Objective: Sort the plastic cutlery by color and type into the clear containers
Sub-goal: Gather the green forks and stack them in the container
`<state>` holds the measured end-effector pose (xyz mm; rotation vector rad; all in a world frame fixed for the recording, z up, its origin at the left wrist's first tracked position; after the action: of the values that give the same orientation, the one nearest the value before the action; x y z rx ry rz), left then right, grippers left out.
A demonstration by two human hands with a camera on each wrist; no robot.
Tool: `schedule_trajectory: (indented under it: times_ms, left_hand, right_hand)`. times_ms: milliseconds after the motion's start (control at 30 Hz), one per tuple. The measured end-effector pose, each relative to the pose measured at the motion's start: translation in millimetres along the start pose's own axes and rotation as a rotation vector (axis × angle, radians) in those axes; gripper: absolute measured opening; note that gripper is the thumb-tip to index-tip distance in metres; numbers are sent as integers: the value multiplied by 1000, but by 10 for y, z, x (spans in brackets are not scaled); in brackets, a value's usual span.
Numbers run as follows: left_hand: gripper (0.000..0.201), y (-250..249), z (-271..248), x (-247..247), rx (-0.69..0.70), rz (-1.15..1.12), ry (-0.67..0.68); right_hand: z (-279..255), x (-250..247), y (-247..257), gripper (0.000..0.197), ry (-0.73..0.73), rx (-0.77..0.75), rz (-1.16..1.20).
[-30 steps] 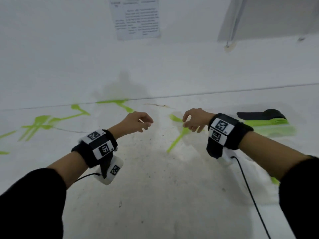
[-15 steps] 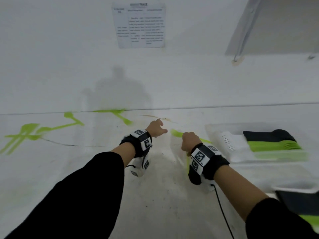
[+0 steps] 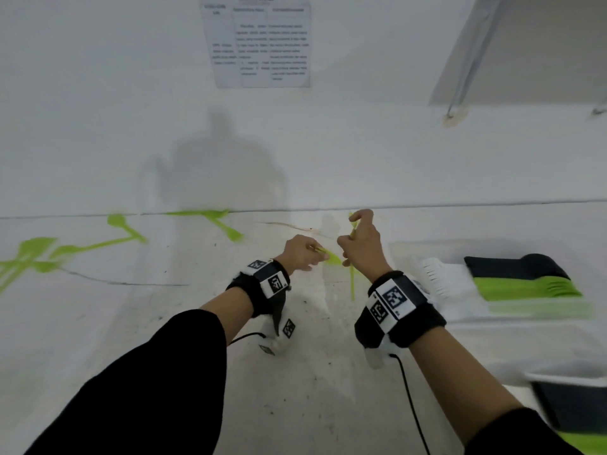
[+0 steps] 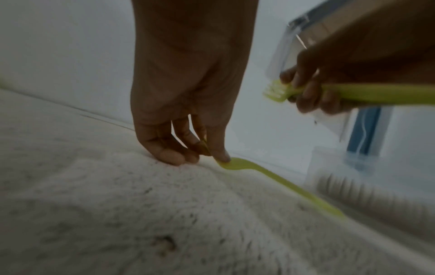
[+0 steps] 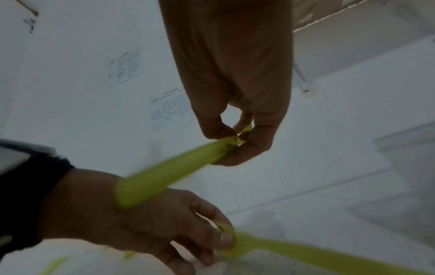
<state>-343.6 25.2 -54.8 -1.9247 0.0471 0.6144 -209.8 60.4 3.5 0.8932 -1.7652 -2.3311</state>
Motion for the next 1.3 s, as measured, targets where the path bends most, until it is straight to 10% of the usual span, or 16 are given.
schedule_trajectory:
  times_ms: [467, 633, 1067, 1300]
  left_hand:
    - [19, 571, -713, -2037, 108, -626, -367]
    - [17, 583, -669, -2626, 252, -358, -409]
    - [35, 703, 613, -2508, 262, 688, -195]
    - [35, 861, 806, -2336, 200, 740, -185]
  right_hand:
    - [587, 1692, 304, 31, 171, 166, -215]
    - [655, 2125, 192, 62, 296, 222, -477]
    - [814, 1652, 352, 15, -163, 107, -203]
    - [739, 1415, 792, 4, -188, -84, -62]
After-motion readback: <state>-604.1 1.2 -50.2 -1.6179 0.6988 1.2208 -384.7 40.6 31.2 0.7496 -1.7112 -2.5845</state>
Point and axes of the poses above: each hand's wrist, its own z-axis towards the middle knuckle, its own x-axis out of the palm, y = z × x, the point moved 5 cm from there along z, towards the middle knuckle, and after that the axes turned 6 degrees about -x, right-handed, at the moved point
